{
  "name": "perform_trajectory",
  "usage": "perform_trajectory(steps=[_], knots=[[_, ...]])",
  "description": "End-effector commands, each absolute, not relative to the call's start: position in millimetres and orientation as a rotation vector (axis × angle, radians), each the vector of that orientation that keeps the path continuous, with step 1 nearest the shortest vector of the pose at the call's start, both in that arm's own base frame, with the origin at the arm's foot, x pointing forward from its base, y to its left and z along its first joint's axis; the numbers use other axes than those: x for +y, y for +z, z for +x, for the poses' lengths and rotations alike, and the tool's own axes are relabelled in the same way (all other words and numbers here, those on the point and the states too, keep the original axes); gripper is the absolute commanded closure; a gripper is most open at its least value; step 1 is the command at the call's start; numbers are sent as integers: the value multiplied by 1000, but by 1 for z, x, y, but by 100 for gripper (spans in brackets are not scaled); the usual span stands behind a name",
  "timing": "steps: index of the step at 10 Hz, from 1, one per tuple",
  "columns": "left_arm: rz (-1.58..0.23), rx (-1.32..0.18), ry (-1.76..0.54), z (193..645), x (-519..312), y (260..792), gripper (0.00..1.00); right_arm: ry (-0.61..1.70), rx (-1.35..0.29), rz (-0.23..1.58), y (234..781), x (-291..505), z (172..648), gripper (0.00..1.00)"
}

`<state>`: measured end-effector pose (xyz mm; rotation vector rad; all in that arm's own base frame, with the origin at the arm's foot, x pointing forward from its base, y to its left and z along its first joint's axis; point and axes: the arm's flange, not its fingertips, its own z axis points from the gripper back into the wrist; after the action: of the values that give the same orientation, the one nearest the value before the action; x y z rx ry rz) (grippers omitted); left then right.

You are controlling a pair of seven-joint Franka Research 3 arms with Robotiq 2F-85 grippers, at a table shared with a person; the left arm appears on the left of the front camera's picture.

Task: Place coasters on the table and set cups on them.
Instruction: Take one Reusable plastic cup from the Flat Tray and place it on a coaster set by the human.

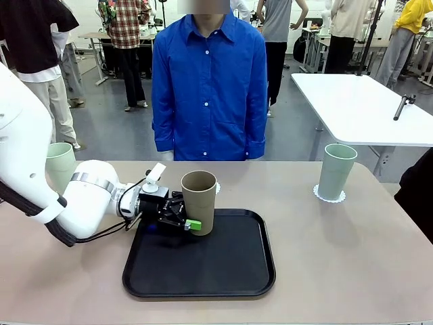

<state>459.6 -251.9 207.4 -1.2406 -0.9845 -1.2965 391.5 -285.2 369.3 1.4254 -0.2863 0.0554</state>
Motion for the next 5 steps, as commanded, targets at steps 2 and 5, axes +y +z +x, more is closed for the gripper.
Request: perform_trajectory(steps=[2,5], knots=[[-1269,-988,-1336,462,-263,204,0,55,-281,1429,370,-285,391,0],[-1281,-1002,-1377,461,-262,206,100,55,-281,1429,370,-285,391,0]])
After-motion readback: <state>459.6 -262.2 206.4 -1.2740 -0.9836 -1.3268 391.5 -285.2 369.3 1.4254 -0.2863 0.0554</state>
